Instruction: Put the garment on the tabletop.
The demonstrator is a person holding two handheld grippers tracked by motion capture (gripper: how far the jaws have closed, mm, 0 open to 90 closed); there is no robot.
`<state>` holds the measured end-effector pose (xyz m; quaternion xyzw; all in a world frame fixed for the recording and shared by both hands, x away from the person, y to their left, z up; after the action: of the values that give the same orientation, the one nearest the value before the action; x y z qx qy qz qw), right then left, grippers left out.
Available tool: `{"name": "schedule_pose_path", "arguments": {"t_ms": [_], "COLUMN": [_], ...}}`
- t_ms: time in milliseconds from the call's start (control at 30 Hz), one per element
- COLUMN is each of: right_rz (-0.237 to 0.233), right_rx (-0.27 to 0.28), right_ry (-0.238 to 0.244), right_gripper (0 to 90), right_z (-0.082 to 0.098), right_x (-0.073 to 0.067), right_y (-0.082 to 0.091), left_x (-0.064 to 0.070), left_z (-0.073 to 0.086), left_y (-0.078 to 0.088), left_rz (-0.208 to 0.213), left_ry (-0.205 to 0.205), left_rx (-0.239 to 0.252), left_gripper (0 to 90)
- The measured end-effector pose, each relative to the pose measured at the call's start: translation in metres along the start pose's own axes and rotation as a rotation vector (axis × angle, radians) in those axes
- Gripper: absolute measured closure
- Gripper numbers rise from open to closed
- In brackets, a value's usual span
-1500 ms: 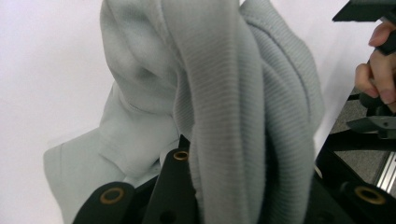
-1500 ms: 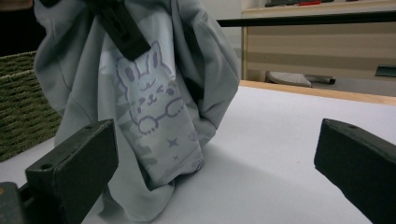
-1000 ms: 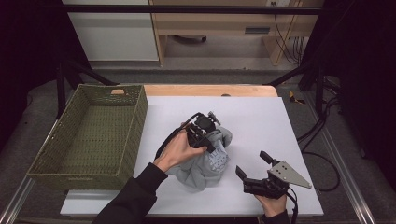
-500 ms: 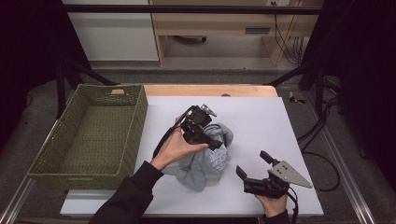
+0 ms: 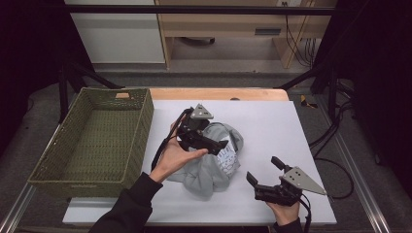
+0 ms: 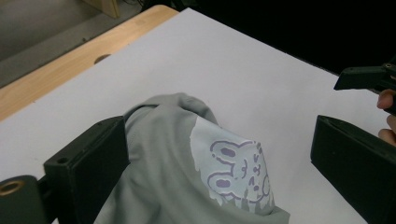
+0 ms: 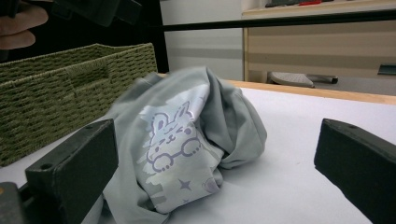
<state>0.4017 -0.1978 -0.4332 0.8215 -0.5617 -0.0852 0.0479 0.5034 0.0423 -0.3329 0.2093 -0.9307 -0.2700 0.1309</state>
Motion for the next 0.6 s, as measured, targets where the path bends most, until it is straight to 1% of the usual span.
{"name": "schedule_pose_path", "arguments": {"t_ms": [33, 67, 100, 133, 167, 200, 267, 367, 467, 567, 600], "right_rz": [-0.010, -0.018, -0.019, -0.008, -0.011, -0.011, -0.009, -0.009, -0.013, -0.008, -0.010], "right_rx": [0.005, -0.001, 0.000, 0.010, 0.012, 0.016, 0.013, 0.016, 0.025, 0.023, 0.023], "right_ry": [0.006, -0.013, -0.012, 0.007, -0.001, 0.000, 0.005, 0.007, 0.009, 0.008, 0.008], "right_gripper": [0.0, 0.0, 0.0, 0.0, 0.0, 0.0, 0.0, 0.0, 0.0, 0.0, 0.0], "right_z": [0.000, -0.001, -0.001, -0.001, -0.001, -0.002, -0.002, -0.003, -0.003, -0.004, -0.004], "right_x": [0.001, 0.000, 0.000, 0.001, 0.001, 0.001, 0.002, 0.002, 0.002, 0.002, 0.002], "right_y": [0.000, 0.001, 0.001, 0.000, 0.001, 0.000, 0.001, 0.001, 0.001, 0.002, 0.002], "left_x": [0.000, 0.000, -0.001, -0.002, -0.003, -0.004, -0.005, -0.007, -0.008, -0.007, -0.007], "left_z": [0.002, 0.004, 0.006, 0.009, 0.012, 0.015, 0.022, 0.034, 0.045, 0.055, 0.059], "left_y": [0.003, 0.005, 0.008, 0.010, 0.011, 0.013, 0.015, 0.020, 0.024, 0.029, 0.030], "left_rz": [-0.006, 0.001, 0.000, -0.001, 0.005, 0.003, 0.008, 0.010, 0.011, 0.008, 0.007], "left_ry": [0.001, 0.015, 0.010, 0.012, 0.015, 0.022, 0.022, 0.024, 0.030, 0.033, 0.035], "left_rx": [0.013, 0.029, 0.039, 0.050, 0.056, 0.065, 0.069, 0.090, 0.115, 0.153, 0.158], "left_gripper": [3.4, 3.4, 3.6, 3.7, 4.4, 4.4, 4.8, 4.7, 4.9, 4.9, 5.0]}}
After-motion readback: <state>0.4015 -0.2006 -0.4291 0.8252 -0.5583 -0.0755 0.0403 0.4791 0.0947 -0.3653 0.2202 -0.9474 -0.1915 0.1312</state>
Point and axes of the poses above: each handheld gripper's, and its own axes: y roughly backward along the jaws, z roughly out of its underside, x roughly to its right, the point moved 3 cm from there along -y, roughly forward along the jaws, and after that the axes turned 10 degrees about z, right-handed, at the moved point
